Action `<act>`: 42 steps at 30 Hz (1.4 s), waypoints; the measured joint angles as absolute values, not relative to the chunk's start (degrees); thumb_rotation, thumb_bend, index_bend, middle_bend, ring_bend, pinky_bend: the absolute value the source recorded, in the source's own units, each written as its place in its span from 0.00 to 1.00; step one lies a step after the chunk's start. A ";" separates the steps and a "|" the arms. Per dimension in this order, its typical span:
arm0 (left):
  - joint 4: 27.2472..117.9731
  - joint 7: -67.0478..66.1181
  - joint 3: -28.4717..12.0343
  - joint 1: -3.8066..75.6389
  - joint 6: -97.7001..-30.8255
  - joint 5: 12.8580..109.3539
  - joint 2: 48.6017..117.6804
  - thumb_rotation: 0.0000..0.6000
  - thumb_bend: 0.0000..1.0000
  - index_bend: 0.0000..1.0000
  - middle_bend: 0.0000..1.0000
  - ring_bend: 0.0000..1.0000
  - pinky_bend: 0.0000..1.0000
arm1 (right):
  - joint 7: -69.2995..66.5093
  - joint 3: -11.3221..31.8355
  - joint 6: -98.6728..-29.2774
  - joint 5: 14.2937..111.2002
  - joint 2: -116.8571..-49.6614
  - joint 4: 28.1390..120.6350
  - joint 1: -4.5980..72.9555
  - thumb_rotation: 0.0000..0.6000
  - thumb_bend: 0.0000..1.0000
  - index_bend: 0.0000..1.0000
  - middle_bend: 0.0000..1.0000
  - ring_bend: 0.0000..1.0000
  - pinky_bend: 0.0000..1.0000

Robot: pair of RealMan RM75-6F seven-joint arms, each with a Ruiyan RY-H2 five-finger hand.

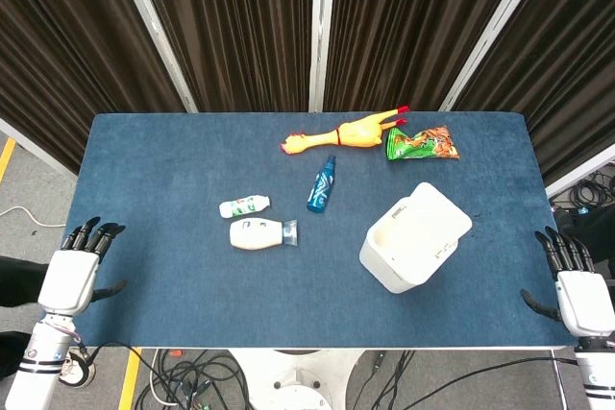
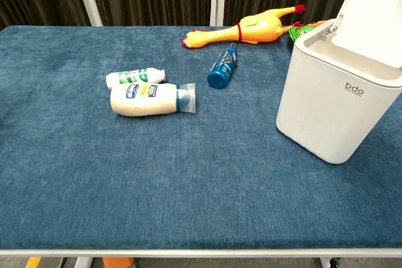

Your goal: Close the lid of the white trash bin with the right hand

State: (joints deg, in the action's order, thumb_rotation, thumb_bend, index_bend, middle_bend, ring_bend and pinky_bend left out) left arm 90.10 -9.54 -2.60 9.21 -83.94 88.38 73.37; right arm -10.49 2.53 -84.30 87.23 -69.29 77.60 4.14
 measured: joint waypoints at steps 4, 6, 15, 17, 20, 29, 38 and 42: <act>90.21 -9.59 -2.49 9.14 -83.88 88.16 73.36 1.00 0.00 0.18 0.18 0.07 0.18 | -10.68 2.58 -84.23 87.16 -69.23 77.47 4.18 1.00 0.12 0.00 0.00 0.00 0.00; 90.13 -9.58 -2.43 9.15 -83.70 87.99 73.52 1.00 0.00 0.18 0.18 0.07 0.18 | -10.79 2.59 -84.24 87.17 -69.11 77.47 4.18 1.00 0.12 0.00 0.00 0.00 0.00; 89.92 -9.28 -2.21 9.42 -83.31 88.12 73.49 1.00 0.00 0.19 0.18 0.07 0.18 | -11.03 2.36 -83.73 87.63 -68.80 77.76 4.49 1.00 0.83 0.00 0.00 0.00 0.00; 89.54 -9.16 -2.07 9.29 -83.42 88.16 73.62 1.00 0.00 0.19 0.18 0.07 0.18 | -11.33 2.33 -83.49 87.78 -68.71 77.56 4.71 1.00 1.00 0.00 0.00 0.00 0.00; 89.21 -8.83 -1.88 9.14 -83.27 87.83 73.75 1.00 0.00 0.19 0.18 0.07 0.18 | -12.26 2.32 -82.45 87.73 -68.30 77.97 5.20 1.00 1.00 0.00 0.00 0.00 0.00; 88.40 -7.96 -1.76 9.50 -82.60 87.83 74.00 1.00 0.00 0.20 0.18 0.07 0.18 | -19.01 3.87 -81.33 89.73 -68.00 79.73 8.77 1.00 1.00 0.00 0.00 0.00 0.00; 88.58 -7.75 -1.68 9.32 -82.92 87.82 73.61 1.00 0.00 0.20 0.18 0.07 0.18 | -20.01 5.02 -77.92 93.51 -66.69 83.78 14.85 1.00 1.00 0.00 0.00 0.00 0.00; 88.67 -7.84 -1.61 9.38 -82.72 87.79 73.59 1.00 0.00 0.20 0.18 0.07 0.18 | -18.74 4.33 -77.58 95.32 -66.20 85.77 15.72 1.00 1.00 0.00 0.00 0.00 0.00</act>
State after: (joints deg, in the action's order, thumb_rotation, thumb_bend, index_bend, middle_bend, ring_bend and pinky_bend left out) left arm 88.67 -7.84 -1.61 9.38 -82.72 87.79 73.59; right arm -18.74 4.33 -77.58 95.32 -66.20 85.77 15.72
